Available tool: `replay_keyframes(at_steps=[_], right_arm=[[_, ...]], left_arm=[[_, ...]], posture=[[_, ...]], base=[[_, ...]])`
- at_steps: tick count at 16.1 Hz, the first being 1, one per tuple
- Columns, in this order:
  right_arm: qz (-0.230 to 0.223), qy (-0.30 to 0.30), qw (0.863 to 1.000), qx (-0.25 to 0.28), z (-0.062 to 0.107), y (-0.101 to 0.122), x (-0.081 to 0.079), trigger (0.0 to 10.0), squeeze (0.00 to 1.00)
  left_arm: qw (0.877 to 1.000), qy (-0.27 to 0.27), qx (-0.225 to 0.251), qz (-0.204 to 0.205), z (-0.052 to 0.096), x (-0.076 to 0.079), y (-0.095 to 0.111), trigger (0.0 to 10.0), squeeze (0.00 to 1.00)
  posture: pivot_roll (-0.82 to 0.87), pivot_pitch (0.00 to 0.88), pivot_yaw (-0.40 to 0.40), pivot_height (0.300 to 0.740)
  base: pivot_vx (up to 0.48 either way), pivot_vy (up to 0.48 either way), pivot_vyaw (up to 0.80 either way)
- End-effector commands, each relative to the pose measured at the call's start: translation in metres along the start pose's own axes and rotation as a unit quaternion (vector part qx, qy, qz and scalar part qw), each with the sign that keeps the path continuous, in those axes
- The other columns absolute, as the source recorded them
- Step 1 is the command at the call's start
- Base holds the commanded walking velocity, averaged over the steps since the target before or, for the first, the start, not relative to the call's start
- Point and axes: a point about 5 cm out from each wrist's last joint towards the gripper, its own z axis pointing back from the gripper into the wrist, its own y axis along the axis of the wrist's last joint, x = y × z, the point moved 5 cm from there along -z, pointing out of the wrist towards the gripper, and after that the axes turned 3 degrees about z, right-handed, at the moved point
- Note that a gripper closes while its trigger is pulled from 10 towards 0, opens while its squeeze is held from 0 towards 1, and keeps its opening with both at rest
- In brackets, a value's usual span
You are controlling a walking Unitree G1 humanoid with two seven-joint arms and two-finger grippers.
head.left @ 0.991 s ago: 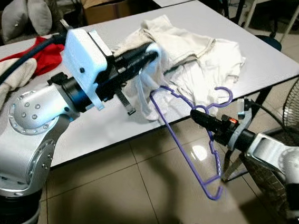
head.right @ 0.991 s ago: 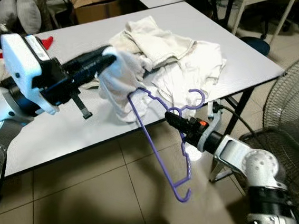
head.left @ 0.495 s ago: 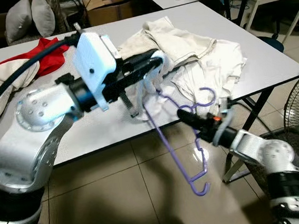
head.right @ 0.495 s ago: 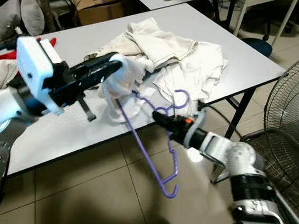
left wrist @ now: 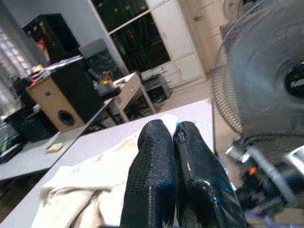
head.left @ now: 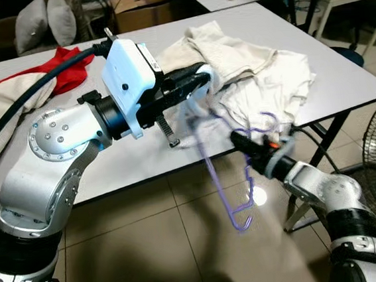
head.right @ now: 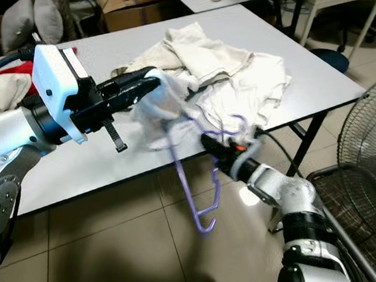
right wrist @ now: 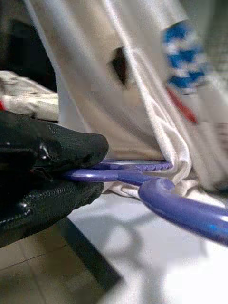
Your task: Hang hanger
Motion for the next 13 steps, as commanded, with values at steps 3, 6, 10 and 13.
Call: replay_keyframes(at_steps=[3, 6, 10, 13], right_arm=[[-0.003, -0.006, 0.999, 0.037, 0.023, 0.019, -0.002, 10.0, 0.00], [0.001, -0.015, 0.997, 0.071, 0.048, 0.035, -0.008, 10.0, 0.00], [0.029, -0.011, 0.994, 0.103, 0.078, 0.055, -0.030, 10.0, 0.00], [0.006, 0.007, 0.988, 0.152, 0.066, 0.072, -0.052, 10.0, 0.00]], left_arm=[[0.996, 0.075, -0.041, -0.031, 0.008, -0.029, -0.008, 0.0, 0.00], [0.988, 0.124, -0.077, -0.057, 0.016, -0.047, -0.020, 0.0, 0.00], [0.976, 0.124, -0.140, -0.113, 0.026, -0.049, -0.048, 0.0, 0.00], [0.987, 0.056, -0.114, -0.096, 0.017, -0.017, -0.057, 0.0, 0.00]], posture=[[-0.12, 0.054, 0.052, 0.740], [-0.14, 0.057, 0.062, 0.740], [-0.16, 0.062, 0.071, 0.740], [-0.16, 0.064, 0.073, 0.740]], base=[[0.000, 0.000, 0.00], [0.000, 0.000, 0.00], [0.000, 0.000, 0.00], [0.000, 0.000, 0.00]])
